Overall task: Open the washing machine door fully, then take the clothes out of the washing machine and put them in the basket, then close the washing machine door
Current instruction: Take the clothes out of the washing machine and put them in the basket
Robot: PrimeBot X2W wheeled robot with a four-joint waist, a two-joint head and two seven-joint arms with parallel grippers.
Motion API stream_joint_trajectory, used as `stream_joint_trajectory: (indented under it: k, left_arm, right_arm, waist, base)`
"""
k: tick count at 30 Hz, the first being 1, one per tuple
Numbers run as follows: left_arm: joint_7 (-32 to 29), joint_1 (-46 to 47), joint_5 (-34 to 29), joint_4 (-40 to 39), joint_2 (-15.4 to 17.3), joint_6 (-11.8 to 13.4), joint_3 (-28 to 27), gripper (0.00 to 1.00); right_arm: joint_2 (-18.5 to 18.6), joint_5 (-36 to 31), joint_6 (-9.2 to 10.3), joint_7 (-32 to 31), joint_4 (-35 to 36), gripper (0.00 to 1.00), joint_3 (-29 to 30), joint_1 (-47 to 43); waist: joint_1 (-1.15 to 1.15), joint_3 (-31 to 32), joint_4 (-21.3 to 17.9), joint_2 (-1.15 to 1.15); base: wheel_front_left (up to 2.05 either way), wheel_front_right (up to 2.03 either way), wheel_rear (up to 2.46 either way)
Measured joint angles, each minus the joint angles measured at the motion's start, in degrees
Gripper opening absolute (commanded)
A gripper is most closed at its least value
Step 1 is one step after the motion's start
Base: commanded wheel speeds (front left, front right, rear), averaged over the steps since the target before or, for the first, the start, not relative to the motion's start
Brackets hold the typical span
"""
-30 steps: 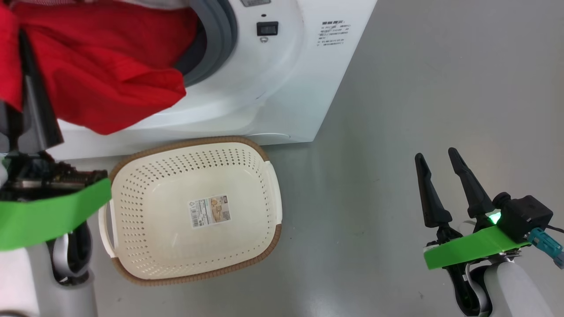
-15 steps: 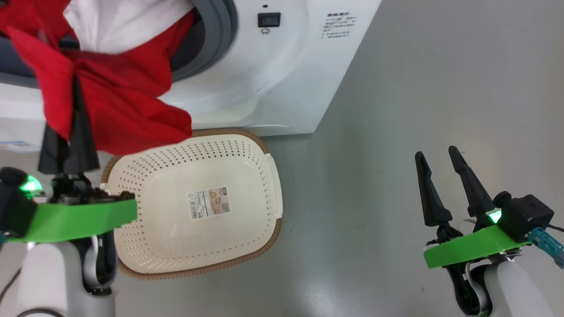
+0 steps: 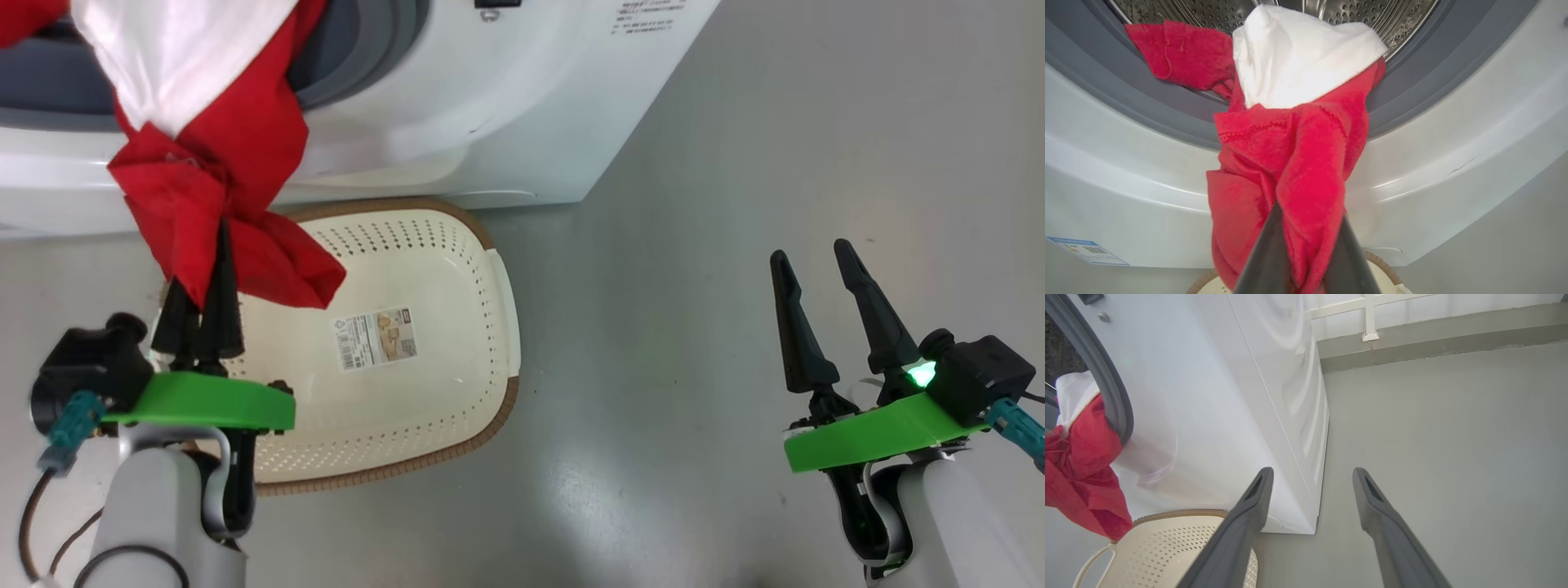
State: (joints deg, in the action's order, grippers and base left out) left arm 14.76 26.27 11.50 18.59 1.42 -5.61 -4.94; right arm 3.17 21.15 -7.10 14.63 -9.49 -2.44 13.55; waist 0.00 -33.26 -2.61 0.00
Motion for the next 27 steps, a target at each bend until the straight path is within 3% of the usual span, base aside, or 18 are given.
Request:
stream_joint_trajectory:
  k: [10, 12, 18, 19, 20, 21, 27]
  left_arm:
    - [0.00, 4.26, -0.97, 10.70, -0.02, -0.91, 0.32, 0.00]
    - [0.00, 4.72, -1.07, 11.50, -0.02, -0.97, 0.42, 0.04]
    - [0.00, 6.86, -1.76, 15.63, -0.03, -1.05, 0.42, 0.37]
    - [0.00, 7.05, -1.97, 15.91, -0.03, -1.07, 0.37, 0.47]
    - [0.00, 7.16, -1.97, 16.19, -0.03, -1.08, 0.35, 0.70]
    - [0.00, 7.18, -1.97, 16.37, -0.03, -1.15, 0.30, 1.00]
    - [-0.04, 7.78, -1.96, 16.85, -0.03, -1.46, 0.08, 1.00]
  right_arm:
    - [-0.07, 0.01, 0.00, 0.00, 0.00, 1.00, -0.48, 2.18]
    - [-0.08, 0.02, 0.00, 0.00, 0.01, 1.00, -0.52, 2.18]
    - [-0.08, 0.27, 0.00, 0.00, 0.01, 1.00, -0.73, 2.22]
    - [-0.09, 0.40, 0.00, 0.00, 0.00, 1.00, -0.78, 2.23]
    - [-0.09, 0.41, 0.00, 0.00, 0.00, 1.00, -0.81, 2.23]
    - [-0.09, 0.41, 0.00, 0.00, 0.00, 1.00, -0.81, 2.23]
    - [-0.09, 0.40, 0.00, 0.00, -0.01, 1.00, -0.80, 2.23]
  waist:
    - [0.00, -3.15, -0.83, 0.00]
    - [0.00, -3.37, -0.94, 0.00]
    - [0.00, -4.31, -1.40, 0.00]
    - [0.00, -4.33, -1.43, 0.00]
    - [0.00, -4.32, -1.44, 0.00]
    - [0.00, -4.31, -1.44, 0.00]
    - [0.00, -3.86, -1.23, 0.00]
  base:
    - [0.00, 0.00, 0.00]
    - [0.00, 0.00, 0.00]
    - [0.00, 0.00, 0.00]
    - [0.00, 0.00, 0.00]
    - [0.00, 0.00, 0.00]
    - [0.00, 0.00, 0.00]
    - [0.00, 0.00, 0.00]
